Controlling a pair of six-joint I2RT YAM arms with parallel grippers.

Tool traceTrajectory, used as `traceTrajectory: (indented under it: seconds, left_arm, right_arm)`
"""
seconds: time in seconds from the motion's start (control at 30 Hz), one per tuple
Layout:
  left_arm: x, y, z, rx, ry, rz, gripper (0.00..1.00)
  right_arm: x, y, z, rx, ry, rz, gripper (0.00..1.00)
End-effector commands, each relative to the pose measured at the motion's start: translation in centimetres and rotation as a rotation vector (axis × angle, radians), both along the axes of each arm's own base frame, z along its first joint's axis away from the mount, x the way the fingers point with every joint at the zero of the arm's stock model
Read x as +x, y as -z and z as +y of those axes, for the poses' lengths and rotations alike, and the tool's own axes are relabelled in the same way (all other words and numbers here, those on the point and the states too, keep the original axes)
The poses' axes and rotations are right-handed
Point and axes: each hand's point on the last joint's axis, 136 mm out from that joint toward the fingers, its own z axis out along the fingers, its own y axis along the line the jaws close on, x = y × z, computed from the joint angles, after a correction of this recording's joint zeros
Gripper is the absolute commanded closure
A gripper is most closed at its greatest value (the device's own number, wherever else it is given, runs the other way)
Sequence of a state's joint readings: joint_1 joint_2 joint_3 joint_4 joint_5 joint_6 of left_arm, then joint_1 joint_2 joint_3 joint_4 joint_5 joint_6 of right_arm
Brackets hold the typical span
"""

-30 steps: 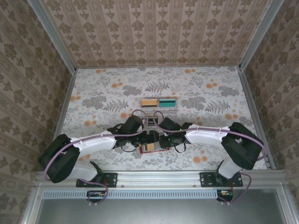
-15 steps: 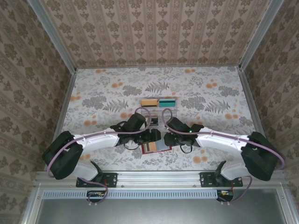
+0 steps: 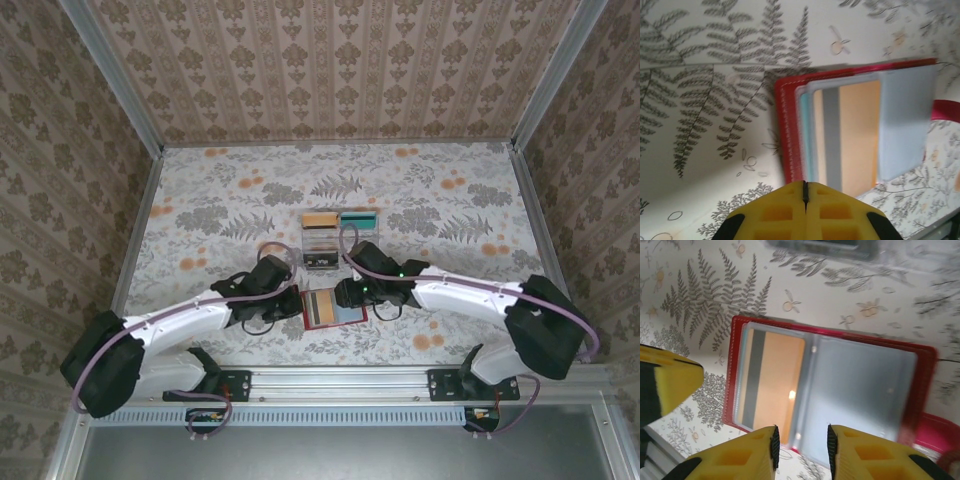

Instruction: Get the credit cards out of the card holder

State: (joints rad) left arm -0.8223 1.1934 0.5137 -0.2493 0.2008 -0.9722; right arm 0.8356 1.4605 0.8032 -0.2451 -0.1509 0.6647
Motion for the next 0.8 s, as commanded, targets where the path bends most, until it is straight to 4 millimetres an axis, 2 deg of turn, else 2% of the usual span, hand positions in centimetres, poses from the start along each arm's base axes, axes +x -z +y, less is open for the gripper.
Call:
traceTrajectory:
  seconds: [0.0,0.2,0.57,0.77]
  left_arm:
    - [0.0,1.0,0.2,0.023,-0.005,0.021,1.0]
    - [0.3,1.4,-0.8,0.031,0.025,0.033,1.0]
    - [-0.3,2.6,-1.3,0.075,0.049,0.072,1.0]
    - [-0.4,2.6,-1.0,0.087,0.045,0.069,1.0]
  right_arm:
    - [-0.4,0.4,2.3,0.079,-0.03,0.074,0.7]
    - [-0.5,2.8,2.9,0.079,-0.009,0.15,0.74]
    - [-0.9,4.7,3.3,0.09,0.005,0.214,0.78]
    - [-1.0,4.6,2.8,0.09,0.02,0.213,0.96]
